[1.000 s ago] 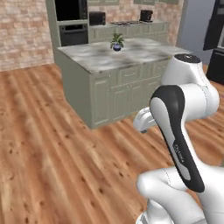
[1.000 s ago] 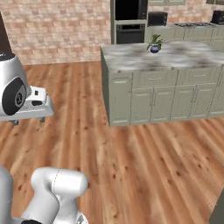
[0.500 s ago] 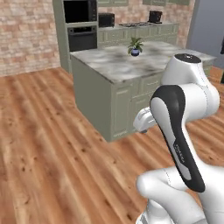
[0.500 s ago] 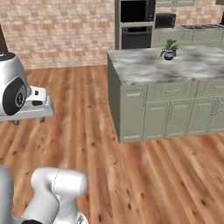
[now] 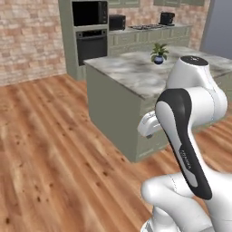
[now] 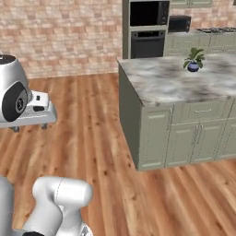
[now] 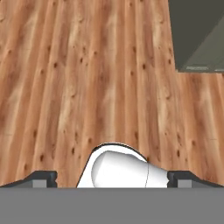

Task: There is a bowl on the dining counter. Grab a lemon wedge from the fridge and place it in the bowl. Then get the liquor bottle and glass cup from the cabinet and place them next to the bowl.

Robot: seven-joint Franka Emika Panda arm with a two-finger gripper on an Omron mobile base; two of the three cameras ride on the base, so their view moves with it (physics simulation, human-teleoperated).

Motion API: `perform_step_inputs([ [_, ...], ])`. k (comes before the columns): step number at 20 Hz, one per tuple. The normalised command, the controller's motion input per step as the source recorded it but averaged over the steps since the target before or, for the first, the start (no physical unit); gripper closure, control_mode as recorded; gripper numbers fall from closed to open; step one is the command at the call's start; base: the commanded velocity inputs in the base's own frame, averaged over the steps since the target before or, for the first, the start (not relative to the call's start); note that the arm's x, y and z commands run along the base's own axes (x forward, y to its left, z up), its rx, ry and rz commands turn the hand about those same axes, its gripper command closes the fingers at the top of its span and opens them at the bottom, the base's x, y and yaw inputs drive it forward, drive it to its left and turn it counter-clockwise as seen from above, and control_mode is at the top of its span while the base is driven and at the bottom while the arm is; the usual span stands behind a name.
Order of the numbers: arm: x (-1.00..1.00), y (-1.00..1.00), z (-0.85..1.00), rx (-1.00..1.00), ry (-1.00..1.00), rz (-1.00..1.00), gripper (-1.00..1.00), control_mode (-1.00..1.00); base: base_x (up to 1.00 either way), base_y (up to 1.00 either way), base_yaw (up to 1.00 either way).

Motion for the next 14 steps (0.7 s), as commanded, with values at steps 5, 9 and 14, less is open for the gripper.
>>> perform_step_inputs([
  [5,0.00,0.00,0.00,0.00,0.00,0.00,-1.00,1.00,1.00,0.75,-0.12],
  [9,0.00,0.00,0.00,0.00,0.00,0.00,-1.00,1.00,1.00,0.78,-0.13],
  [14,0.00,0.00,0.00,0.00,0.00,0.00,-1.00,1.00,0.98,0.70,-0.17],
])
